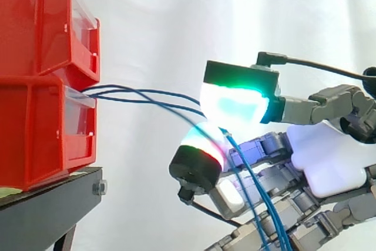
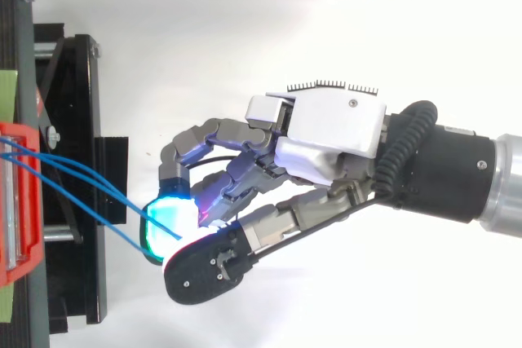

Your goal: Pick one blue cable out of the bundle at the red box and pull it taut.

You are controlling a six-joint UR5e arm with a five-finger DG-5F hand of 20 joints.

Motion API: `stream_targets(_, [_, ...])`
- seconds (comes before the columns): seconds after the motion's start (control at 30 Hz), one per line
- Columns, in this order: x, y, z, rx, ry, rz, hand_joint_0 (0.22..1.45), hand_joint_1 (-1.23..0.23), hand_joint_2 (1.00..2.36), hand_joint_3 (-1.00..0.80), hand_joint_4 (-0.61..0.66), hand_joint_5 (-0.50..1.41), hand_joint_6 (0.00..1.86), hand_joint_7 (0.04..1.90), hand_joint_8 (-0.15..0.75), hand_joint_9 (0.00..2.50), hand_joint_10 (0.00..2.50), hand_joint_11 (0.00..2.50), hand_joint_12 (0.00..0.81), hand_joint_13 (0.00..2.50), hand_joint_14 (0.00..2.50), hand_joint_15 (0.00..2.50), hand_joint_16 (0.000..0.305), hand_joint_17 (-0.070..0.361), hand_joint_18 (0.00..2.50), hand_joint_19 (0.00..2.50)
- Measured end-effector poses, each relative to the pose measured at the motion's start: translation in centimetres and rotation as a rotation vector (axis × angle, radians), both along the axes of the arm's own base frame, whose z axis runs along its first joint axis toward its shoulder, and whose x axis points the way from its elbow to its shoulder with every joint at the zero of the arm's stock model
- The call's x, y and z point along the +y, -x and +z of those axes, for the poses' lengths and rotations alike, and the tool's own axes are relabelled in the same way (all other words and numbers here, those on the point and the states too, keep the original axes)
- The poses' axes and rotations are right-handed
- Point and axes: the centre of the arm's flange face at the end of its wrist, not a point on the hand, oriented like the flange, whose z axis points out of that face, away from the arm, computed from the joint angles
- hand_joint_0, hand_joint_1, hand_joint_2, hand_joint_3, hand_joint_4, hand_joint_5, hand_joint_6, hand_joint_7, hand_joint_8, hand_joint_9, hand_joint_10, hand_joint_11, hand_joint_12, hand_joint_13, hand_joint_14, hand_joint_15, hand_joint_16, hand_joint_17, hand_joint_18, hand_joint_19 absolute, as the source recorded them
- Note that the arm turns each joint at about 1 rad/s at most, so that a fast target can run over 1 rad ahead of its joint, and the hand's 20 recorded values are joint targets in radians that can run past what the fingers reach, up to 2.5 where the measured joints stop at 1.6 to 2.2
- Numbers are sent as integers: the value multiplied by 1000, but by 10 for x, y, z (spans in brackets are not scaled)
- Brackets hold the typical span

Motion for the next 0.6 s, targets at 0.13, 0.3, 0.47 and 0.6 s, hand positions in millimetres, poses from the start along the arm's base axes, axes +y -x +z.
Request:
stream_targets(0.13, [0,0,0,2,0,0,561,-673,1000,-500,67,-138,828,1184,168,1041,13,773,380,550,5,148,52,117,644,333])
stream_targets(0.3, [0,0,0,3,1,0,561,-651,1000,-500,67,-136,827,1187,170,1047,15,775,382,555,5,156,52,117,649,339])
stream_targets(0.47, [0,0,0,3,1,0,561,-630,1000,-500,64,-132,826,1170,179,1068,16,781,388,569,5,162,52,118,658,340])
stream_targets(0.6, [0,0,0,1,0,0,563,-626,1000,-500,56,-129,823,1160,177,1077,16,785,389,577,5,168,52,118,659,347])
